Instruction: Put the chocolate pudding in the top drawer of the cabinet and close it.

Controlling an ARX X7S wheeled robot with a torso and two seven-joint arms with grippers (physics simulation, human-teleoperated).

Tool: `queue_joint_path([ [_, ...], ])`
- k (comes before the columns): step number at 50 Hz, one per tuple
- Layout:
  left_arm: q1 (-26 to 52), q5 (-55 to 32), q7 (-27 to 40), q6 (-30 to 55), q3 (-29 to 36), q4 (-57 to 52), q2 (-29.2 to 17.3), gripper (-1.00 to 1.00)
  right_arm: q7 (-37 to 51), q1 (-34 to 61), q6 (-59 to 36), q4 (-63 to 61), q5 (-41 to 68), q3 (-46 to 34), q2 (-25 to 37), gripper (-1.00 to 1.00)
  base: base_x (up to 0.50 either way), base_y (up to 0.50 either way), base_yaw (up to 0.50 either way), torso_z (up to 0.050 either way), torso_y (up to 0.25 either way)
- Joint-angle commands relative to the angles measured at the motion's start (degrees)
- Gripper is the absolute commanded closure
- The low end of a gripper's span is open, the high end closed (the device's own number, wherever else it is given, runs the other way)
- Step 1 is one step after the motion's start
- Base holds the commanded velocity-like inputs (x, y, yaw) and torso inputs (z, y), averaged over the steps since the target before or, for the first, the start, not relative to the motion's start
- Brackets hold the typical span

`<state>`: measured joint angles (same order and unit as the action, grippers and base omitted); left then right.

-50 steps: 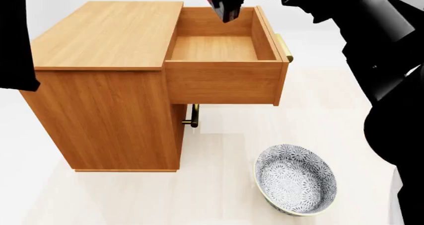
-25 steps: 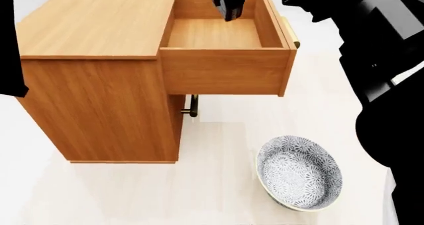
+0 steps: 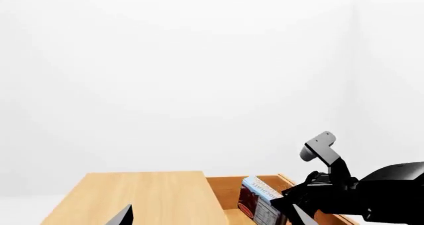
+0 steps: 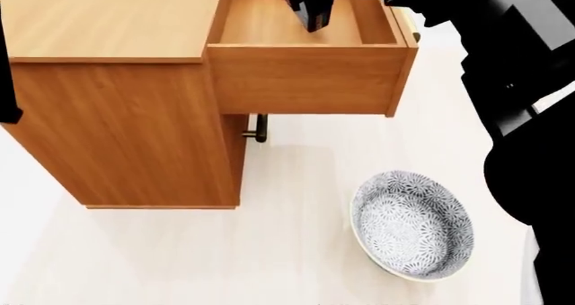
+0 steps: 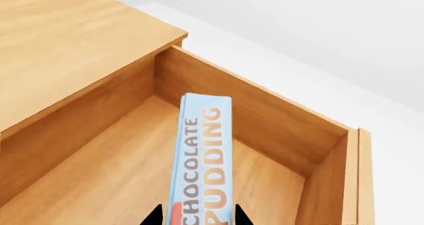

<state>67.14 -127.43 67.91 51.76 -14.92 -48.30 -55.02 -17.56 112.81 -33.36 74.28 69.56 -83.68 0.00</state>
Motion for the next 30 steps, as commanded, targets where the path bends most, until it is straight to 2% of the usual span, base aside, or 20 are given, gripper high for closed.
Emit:
queue_joint_path([
  [1,0.5,0.5,-0.2,-0.1,0.6,0.2,0.0,-1.00,-1.1,0.2,-0.5,-0.5,-1.8,0.2,0.0,1.00,-0.01,0.00,0.00,0.000,-0.107],
  [6,0.1,0.7,-0.5,0.0,0.2,0.2,0.0,-1.00,-0.9,0.1,-0.4,-0.6,-2.0,0.3,0.0,1.00,0.00,0.00,0.00,0.000,-0.107],
  [7,0.0,0.8,-0.5,0.0,0.1,0.2,0.1,-1.00,-0.9,0.0,-0.4,-0.6,-2.0,0.3,0.0,-1.00,0.00,0.00,0.00,0.000,-0.105],
  [30,-1.0,1.8,-1.2,-0.2,-0.6,0.4,0.5,-1.00,-1.4,1.0,-0.1,-0.3,-2.0,0.6,0.0,-1.00,0.00,0.00,0.00,0.000,0.000],
])
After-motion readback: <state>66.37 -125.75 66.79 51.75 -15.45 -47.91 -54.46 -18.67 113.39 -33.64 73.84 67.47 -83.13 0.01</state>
